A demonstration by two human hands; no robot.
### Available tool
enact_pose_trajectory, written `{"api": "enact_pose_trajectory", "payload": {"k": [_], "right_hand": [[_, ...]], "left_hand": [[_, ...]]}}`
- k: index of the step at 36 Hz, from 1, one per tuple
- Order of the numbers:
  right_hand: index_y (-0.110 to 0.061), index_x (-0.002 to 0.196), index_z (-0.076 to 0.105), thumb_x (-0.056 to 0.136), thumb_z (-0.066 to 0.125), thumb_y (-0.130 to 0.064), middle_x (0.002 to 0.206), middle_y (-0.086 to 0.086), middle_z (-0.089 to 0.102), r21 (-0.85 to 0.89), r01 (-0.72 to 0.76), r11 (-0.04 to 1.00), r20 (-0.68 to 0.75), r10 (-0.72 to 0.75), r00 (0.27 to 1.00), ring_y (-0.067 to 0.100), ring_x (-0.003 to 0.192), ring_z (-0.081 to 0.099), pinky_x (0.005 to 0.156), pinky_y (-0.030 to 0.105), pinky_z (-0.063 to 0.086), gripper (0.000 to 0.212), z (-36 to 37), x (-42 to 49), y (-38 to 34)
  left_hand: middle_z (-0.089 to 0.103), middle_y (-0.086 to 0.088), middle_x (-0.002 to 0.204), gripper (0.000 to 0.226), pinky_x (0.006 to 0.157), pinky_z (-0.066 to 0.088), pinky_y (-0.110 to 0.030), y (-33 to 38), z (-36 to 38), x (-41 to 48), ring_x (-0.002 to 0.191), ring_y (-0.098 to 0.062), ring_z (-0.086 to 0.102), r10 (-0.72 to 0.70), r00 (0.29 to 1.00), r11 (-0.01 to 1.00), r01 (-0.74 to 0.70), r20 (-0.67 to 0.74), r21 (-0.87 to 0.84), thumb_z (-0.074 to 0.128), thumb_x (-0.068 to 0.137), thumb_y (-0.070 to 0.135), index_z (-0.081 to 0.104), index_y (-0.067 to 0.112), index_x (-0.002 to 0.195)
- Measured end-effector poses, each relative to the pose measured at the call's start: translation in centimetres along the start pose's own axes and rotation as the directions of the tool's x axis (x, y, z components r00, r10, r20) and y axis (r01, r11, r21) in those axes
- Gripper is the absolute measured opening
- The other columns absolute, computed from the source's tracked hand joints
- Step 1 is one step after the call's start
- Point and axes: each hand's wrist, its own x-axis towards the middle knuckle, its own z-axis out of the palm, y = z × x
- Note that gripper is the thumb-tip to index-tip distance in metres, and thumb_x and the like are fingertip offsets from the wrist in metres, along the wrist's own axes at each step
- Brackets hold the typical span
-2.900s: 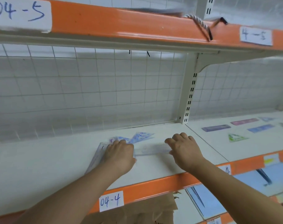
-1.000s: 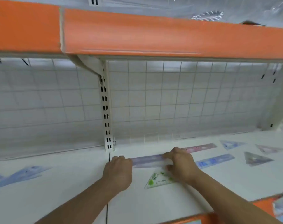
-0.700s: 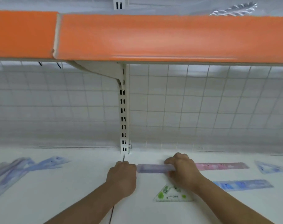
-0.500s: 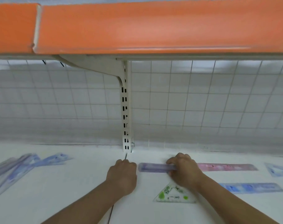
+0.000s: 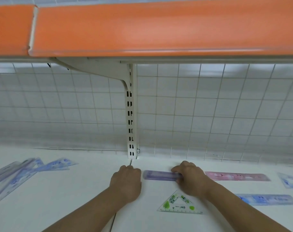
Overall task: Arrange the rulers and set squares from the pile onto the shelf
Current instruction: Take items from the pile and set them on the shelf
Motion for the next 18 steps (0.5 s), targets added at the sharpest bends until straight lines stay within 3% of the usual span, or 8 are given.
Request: {"api": "enact_pose_trajectory", "payload": {"k": [5, 13, 18], "right_hand": [[-0.029, 0.133, 0.050, 0.093, 0.050, -0.029, 0.129, -0.005, 0.047, 0.065, 0.032, 0.997, -0.058, -0.029, 0.998, 0.017, 0.123, 0.041, 0.102, 0.026, 0.033, 0.040, -0.5, 0.1, -0.6], [-0.023, 0.097, 0.067, 0.092, 0.048, -0.018, 0.105, -0.005, 0.053, 0.184, 0.233, 0.955, -0.141, -0.209, 0.968, 0.014, 0.105, 0.047, 0.092, 0.024, 0.039, 0.020, -1.0, 0.6, -4.1], [-0.023, 0.098, 0.067, 0.093, 0.051, -0.022, 0.102, -0.004, 0.054, 0.197, 0.336, 0.921, -0.128, -0.316, 0.940, 0.014, 0.103, 0.048, 0.091, 0.025, 0.040, 0.017, -0.8, 1.4, -6.4]], "left_hand": [[0.050, -0.005, 0.126, 0.031, 0.091, 0.042, -0.032, 0.0, 0.0, -0.4, 0.121, -0.023, 0.042, -0.027, 1.000, 1.000, 0.027, -0.008, 0.004, 0.039, 0.099, 0.029, 0.049, 0.016, 0.125], [0.051, -0.006, 0.123, 0.029, 0.089, 0.043, -0.033, -0.7, -0.3, -2.1, 0.119, -0.024, 0.044, -0.125, 0.992, 0.992, 0.125, -0.027, -0.018, 0.041, 0.098, 0.027, 0.052, 0.014, 0.121], [0.051, -0.005, 0.121, 0.027, 0.088, 0.042, -0.032, -1.7, -1.0, -3.7, 0.119, -0.024, 0.044, -0.215, 0.975, 0.976, 0.212, -0.059, -0.057, 0.041, 0.098, 0.025, 0.053, 0.014, 0.119]]}}
